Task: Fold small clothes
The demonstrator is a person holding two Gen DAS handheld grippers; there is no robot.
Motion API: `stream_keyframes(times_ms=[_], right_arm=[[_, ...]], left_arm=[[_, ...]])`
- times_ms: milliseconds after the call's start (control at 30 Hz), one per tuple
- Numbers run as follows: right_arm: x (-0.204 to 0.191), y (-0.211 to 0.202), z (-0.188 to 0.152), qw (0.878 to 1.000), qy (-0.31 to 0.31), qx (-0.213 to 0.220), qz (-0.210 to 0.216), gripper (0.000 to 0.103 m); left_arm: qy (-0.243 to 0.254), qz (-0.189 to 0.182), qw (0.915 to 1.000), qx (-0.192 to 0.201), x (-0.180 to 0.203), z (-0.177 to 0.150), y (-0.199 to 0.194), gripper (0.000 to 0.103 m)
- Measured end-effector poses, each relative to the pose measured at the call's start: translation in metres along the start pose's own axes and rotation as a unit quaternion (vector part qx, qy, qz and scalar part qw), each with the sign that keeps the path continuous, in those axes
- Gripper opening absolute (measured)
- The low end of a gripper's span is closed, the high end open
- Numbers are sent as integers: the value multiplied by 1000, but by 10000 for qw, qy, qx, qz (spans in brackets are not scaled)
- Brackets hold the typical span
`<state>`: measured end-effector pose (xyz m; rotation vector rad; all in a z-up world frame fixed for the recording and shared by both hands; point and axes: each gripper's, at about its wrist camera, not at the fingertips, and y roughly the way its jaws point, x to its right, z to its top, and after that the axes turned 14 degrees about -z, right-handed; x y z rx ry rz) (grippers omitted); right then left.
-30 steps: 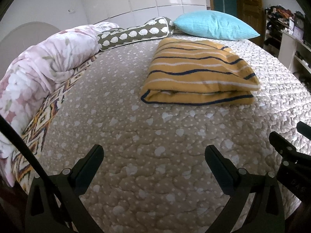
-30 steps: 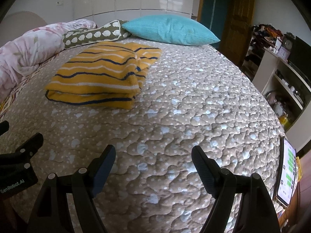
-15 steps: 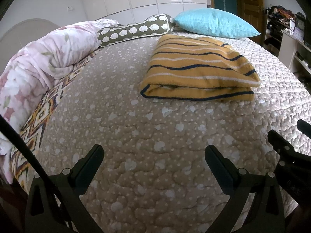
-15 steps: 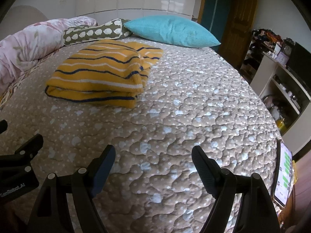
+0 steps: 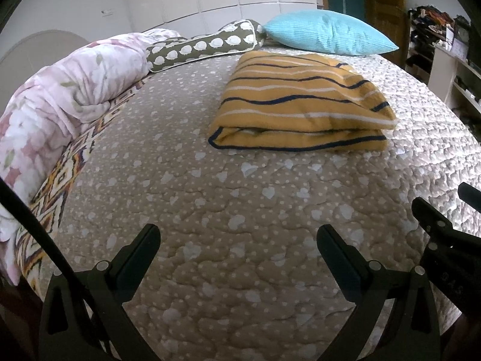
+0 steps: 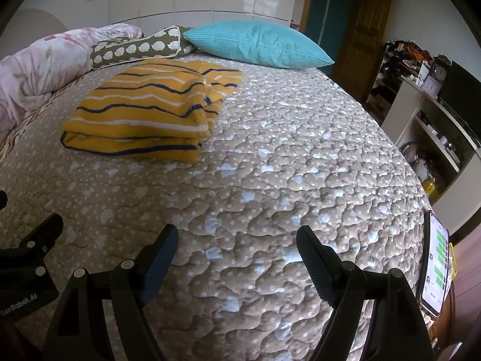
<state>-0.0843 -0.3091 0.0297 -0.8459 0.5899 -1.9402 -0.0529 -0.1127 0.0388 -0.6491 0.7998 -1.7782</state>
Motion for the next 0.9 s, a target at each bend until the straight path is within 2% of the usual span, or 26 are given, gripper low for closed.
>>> stream_keyframes(times_ms=[533, 900], right_arm=[[-5, -1, 2, 10000, -41, -13, 89, 85], [-6, 4, 9, 9999, -54, -16, 133, 85]], left_arm=[[-231, -201, 9995, -106, -4, 8, 9, 103], [-201, -215, 9996, 33, -11, 20, 7, 103]])
